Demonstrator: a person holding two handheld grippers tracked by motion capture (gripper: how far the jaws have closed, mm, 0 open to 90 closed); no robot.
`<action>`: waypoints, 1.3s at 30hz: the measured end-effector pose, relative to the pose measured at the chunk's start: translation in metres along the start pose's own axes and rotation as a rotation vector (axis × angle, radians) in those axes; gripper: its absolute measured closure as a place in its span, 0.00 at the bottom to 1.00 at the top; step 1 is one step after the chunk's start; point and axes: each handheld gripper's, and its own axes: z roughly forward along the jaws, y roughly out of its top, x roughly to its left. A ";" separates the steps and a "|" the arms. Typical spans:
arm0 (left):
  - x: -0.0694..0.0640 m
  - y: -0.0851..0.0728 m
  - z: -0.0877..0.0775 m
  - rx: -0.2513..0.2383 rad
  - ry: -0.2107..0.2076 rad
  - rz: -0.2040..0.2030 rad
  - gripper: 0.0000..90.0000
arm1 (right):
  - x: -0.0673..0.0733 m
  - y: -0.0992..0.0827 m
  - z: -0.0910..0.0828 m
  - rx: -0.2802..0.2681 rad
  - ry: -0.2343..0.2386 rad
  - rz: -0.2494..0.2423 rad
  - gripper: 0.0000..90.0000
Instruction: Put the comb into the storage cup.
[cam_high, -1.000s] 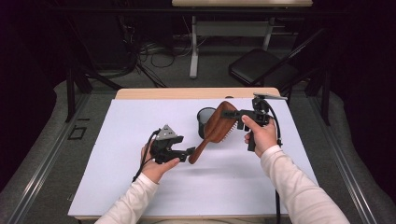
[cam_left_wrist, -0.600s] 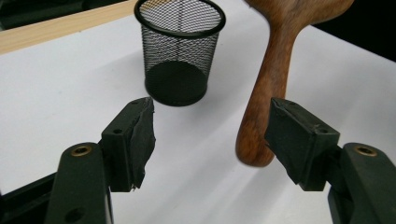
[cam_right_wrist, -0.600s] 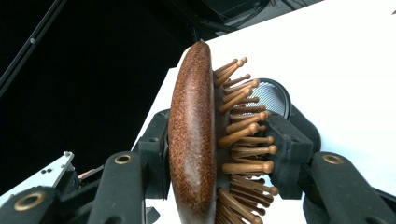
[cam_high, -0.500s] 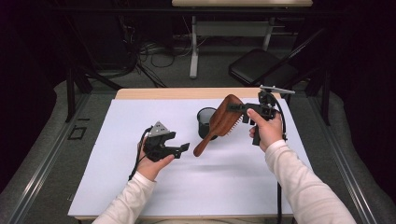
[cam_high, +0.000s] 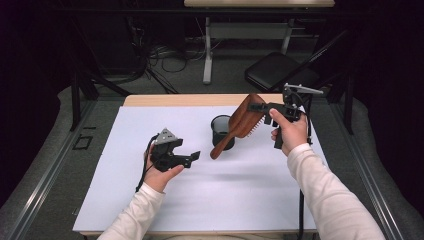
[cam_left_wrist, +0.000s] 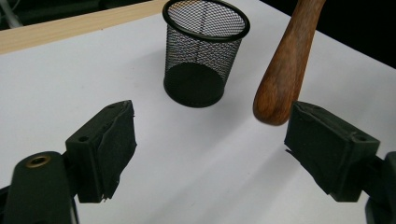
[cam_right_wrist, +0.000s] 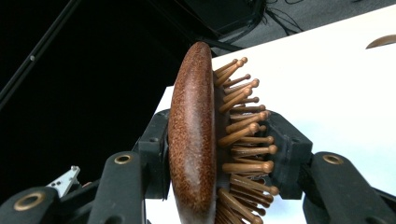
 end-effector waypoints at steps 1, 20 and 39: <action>0.000 0.000 0.000 0.000 0.001 -0.002 0.18 | 0.000 0.001 -0.001 -0.003 -0.001 0.001 0.55; -0.001 0.000 -0.003 -0.010 0.002 0.017 0.18 | 0.007 0.029 -0.015 -0.064 -0.036 -0.002 0.55; 0.000 -0.001 -0.004 -0.007 0.009 0.010 0.18 | 0.010 0.053 -0.021 -0.138 -0.089 0.013 0.55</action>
